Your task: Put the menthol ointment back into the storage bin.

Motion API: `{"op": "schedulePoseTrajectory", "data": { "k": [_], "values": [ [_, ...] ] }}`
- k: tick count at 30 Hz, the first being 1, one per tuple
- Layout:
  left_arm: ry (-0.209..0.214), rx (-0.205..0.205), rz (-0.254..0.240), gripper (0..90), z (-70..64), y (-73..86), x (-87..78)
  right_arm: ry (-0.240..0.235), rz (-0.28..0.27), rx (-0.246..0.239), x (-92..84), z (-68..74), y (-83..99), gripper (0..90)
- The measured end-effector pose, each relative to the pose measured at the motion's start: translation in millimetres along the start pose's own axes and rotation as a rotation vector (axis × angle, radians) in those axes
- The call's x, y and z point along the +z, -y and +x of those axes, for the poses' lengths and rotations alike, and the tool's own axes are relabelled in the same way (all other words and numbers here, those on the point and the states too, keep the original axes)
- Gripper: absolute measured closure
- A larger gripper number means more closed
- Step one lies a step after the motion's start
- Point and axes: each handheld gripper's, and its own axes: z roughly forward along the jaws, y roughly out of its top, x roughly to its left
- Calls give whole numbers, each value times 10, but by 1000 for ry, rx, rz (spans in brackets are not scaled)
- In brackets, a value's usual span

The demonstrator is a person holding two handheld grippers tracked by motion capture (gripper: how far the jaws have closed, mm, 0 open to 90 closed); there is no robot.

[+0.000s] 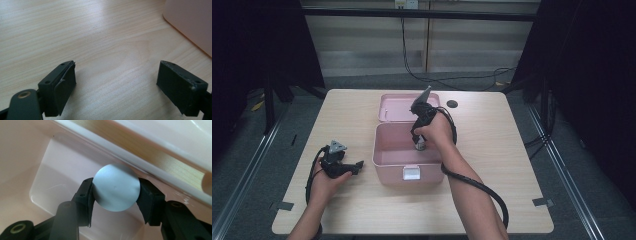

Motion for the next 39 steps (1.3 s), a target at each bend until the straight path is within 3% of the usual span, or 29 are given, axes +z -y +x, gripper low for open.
{"op": "schedulePoseTrajectory", "data": {
  "k": [20, 39],
  "values": [
    [0, 1, 0, 149, 0, 0, 0, 4, 7, 11, 100, 32, 0, 505],
    [1, 0, -3, 149, -1, 1, 3, 17, -8, -7, 167, 95, 10, 503]
  ]
}}
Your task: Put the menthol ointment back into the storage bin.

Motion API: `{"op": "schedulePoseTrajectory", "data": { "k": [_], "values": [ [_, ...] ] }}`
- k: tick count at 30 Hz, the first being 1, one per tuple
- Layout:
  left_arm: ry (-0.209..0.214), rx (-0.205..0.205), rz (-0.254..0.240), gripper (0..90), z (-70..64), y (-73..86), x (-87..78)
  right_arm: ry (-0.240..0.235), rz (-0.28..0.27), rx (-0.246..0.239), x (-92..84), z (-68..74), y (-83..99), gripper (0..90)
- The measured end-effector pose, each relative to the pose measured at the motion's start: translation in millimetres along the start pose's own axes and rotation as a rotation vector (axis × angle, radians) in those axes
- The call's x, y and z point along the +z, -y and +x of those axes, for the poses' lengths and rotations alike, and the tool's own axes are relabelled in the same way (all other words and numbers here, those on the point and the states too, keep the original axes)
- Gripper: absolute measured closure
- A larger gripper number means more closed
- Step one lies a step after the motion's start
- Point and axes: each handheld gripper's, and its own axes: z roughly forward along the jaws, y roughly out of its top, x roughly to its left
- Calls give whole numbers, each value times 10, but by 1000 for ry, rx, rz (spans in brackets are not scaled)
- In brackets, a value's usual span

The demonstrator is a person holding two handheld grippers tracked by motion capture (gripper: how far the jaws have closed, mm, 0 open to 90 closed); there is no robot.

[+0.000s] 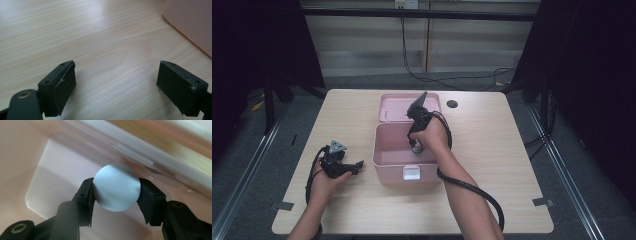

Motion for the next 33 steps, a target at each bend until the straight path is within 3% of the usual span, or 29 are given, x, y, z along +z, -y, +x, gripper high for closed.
{"op": "schedulePoseTrajectory", "data": {
  "k": [33],
  "values": [
    [0, 0, 0, 148, 0, 0, 0, 26, -1, -28, 111, 16, 26, 487]
  ]
}}
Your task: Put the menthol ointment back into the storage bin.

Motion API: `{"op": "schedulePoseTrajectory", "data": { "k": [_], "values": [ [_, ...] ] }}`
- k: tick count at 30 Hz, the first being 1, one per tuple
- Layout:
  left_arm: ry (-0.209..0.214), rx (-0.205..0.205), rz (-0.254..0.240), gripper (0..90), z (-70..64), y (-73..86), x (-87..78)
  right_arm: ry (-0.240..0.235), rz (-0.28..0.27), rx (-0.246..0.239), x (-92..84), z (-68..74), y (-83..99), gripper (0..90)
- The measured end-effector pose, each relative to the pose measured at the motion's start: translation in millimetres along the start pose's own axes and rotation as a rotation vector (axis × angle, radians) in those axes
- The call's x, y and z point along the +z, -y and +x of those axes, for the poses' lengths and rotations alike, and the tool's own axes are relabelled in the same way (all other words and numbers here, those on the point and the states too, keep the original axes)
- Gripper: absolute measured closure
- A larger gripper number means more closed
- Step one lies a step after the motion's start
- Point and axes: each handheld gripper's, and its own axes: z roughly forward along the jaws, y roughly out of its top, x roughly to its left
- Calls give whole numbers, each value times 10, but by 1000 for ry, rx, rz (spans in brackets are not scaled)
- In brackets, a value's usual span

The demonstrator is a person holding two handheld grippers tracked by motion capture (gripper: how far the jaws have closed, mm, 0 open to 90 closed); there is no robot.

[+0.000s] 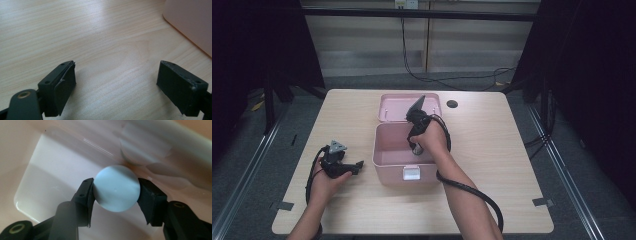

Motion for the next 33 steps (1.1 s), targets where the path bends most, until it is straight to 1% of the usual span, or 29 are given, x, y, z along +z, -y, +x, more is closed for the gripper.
{"op": "schedulePoseTrajectory", "data": {
  "k": [7, 14, 22, 26, 33],
  "values": [
    [0, 0, -1, 148, 0, 0, 0, 6, 0, -4, -23, -10, 5, 486],
    [0, 0, 0, 149, 0, 0, 0, 15, -2, -8, -50, 5, 7, 451],
    [0, 0, 0, 148, 0, 0, 0, 24, -7, -23, -152, 23, 36, 443],
    [1, 1, 3, 148, 1, -1, -2, 17, -10, -27, -219, 22, 69, 444],
    [1, 1, 2, 148, 1, -1, -2, 10, -11, -54, -346, 45, 135, 449]
  ]
}}
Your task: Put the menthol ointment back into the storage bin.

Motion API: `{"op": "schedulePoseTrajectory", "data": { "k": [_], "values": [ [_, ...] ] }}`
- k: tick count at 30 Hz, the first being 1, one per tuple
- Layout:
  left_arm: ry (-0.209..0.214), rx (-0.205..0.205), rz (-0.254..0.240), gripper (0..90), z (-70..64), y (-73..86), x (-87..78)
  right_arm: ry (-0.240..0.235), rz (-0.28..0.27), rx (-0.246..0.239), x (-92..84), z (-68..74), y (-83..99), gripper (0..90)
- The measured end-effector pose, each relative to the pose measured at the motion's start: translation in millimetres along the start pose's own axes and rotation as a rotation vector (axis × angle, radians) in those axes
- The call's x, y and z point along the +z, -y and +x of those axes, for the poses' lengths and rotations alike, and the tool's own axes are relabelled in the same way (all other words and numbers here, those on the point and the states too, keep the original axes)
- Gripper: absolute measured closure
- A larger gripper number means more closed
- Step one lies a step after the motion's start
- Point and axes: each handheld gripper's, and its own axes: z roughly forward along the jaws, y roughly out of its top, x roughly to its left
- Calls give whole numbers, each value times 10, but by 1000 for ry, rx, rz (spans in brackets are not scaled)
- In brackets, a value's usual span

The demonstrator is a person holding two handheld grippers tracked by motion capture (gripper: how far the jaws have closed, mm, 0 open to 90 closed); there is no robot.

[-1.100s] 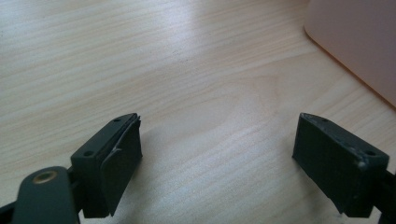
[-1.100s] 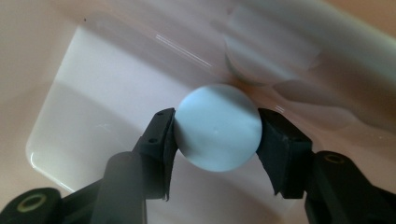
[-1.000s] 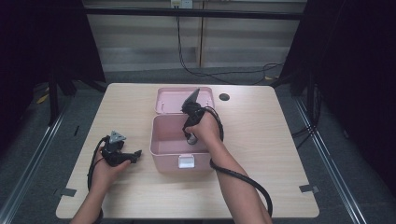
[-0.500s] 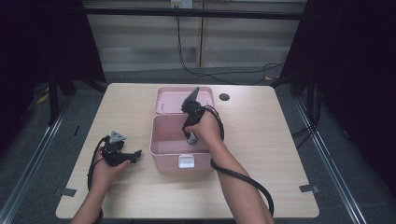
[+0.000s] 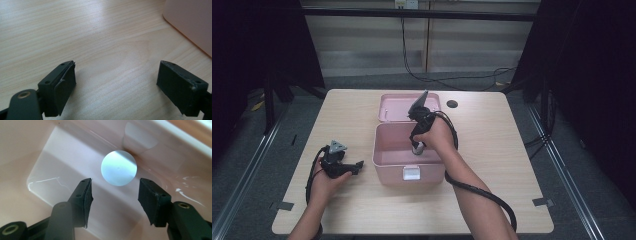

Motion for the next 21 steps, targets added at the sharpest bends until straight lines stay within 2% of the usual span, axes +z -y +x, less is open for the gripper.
{"op": "schedulePoseTrajectory", "data": {
  "k": [11, 21],
  "values": [
    [0, 0, 0, 148, 0, 0, 0, -15, -9, -33, -147, 11, 79, 451],
    [0, 0, 0, 149, 0, 0, 0, -29, -21, -92, -273, 87, 163, 480]
  ]
}}
